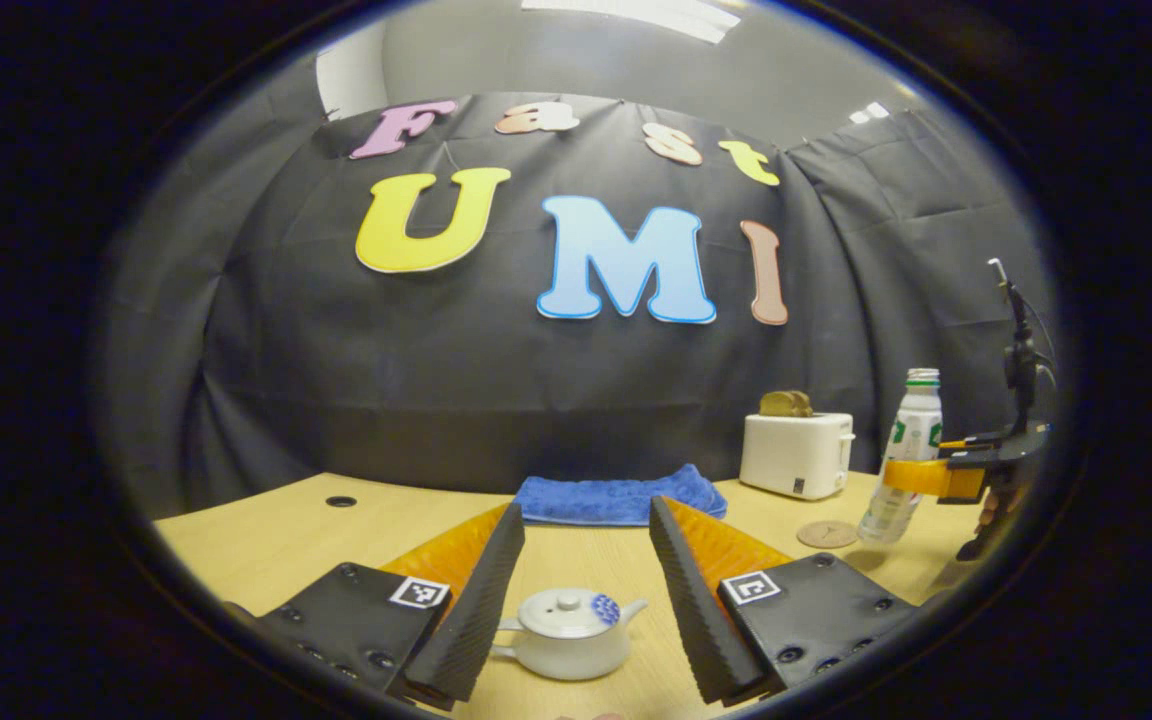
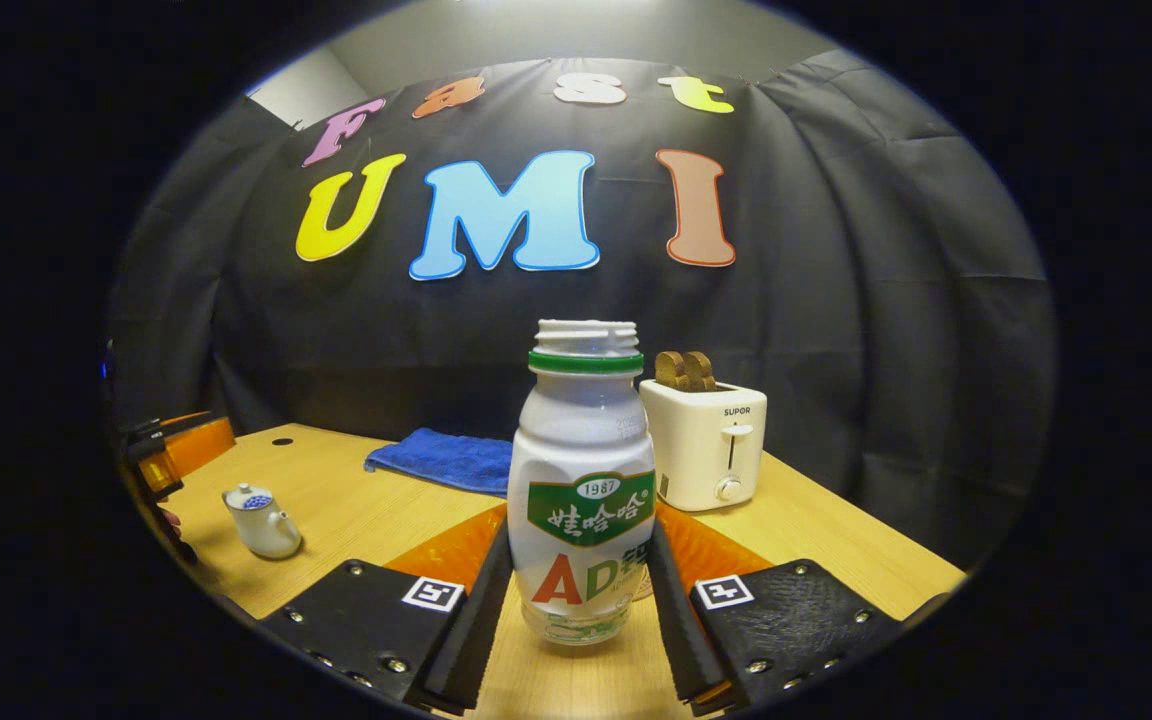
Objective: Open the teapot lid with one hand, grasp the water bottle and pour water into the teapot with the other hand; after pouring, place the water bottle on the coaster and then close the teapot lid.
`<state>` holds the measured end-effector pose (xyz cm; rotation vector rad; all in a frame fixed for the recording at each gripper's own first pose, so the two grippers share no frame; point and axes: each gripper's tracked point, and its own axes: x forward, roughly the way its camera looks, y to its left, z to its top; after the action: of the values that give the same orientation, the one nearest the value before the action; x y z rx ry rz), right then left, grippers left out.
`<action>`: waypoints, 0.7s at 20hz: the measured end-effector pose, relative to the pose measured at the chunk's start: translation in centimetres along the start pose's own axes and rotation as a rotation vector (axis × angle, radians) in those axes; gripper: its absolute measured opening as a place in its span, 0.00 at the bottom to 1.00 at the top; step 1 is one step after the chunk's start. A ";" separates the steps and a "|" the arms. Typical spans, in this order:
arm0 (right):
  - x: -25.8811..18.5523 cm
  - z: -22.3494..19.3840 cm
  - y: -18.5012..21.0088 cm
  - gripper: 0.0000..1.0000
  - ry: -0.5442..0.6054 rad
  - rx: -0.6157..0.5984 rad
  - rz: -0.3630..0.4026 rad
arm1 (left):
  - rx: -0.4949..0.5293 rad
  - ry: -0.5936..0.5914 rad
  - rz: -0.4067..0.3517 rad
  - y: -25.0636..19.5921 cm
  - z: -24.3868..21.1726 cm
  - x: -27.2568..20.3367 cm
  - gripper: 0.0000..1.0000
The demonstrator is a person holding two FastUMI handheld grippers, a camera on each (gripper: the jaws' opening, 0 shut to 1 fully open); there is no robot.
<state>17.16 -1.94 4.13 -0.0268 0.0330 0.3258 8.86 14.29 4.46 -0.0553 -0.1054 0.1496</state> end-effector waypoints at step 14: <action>8.4 -2.6 -2.1 0.70 0.076 -0.014 -0.057 | -0.006 0.002 0.003 -0.1 -0.2 0.1 0.84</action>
<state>25.70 -1.28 1.27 -0.0539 0.1047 0.2679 8.96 14.20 4.27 -0.0617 -0.1041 0.1517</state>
